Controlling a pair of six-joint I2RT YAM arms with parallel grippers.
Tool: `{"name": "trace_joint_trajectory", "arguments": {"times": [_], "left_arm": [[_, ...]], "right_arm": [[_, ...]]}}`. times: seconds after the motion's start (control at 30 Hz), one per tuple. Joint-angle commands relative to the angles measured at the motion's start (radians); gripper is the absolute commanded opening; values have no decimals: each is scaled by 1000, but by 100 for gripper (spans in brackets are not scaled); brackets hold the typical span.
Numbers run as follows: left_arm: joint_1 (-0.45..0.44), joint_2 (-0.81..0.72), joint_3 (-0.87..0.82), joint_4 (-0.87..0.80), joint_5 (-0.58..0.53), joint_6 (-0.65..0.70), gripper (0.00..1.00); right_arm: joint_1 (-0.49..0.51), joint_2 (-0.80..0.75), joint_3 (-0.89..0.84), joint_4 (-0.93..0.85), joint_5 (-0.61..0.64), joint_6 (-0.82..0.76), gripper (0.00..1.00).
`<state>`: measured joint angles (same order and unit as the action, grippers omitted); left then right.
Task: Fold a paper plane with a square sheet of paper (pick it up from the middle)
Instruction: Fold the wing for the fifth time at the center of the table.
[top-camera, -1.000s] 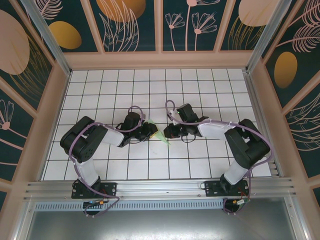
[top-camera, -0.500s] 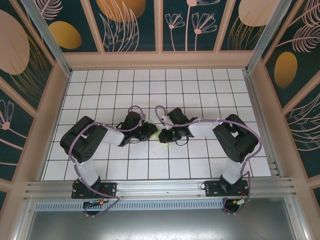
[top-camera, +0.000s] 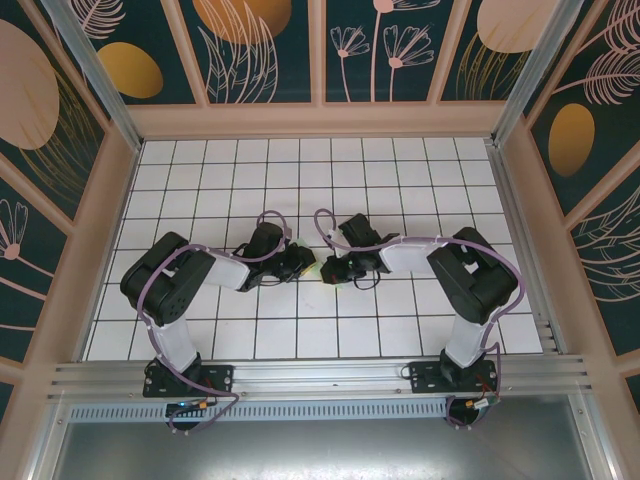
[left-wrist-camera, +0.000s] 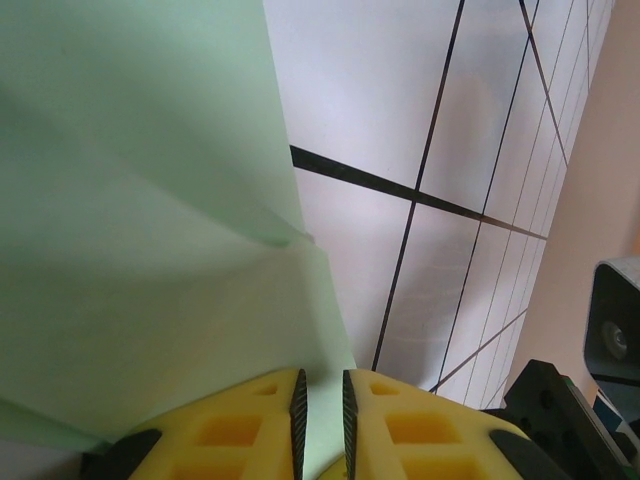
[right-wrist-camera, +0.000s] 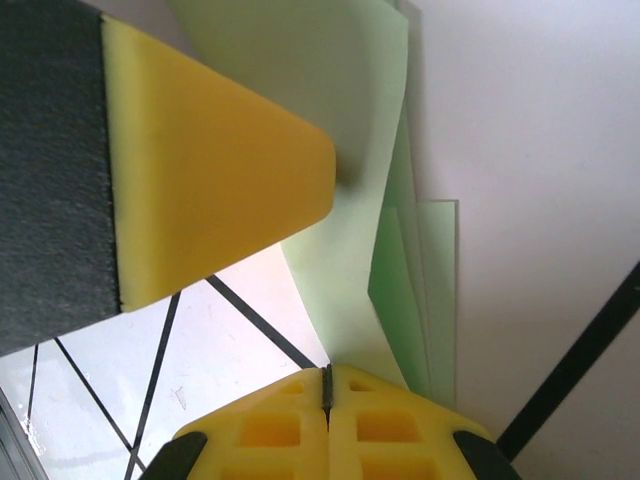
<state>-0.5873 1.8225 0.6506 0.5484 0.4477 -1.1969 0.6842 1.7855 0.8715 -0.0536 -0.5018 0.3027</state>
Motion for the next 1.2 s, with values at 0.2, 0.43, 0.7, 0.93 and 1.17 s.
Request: {"name": "trace_joint_trajectory", "arguments": {"times": [0.2, 0.43, 0.7, 0.93, 1.17], "left_arm": [[-3, 83, -22, -190, -143, 42, 21], [-3, 77, -28, -176, -133, 42, 21], [-3, 78, -28, -169, -126, 41, 21], [-2, 78, -29, -178, -134, 41, 21], [-3, 84, -34, -203, -157, 36, 19]], "right_arm": [[-25, 4, -44, -74, -24, -46, 0], [-34, -53, -3, -21, -75, -15, 0], [-27, 37, 58, -53, -53, -41, 0], [-25, 55, 55, -97, -32, -65, 0], [-26, 12, -12, -147, -24, -96, 0]]}}
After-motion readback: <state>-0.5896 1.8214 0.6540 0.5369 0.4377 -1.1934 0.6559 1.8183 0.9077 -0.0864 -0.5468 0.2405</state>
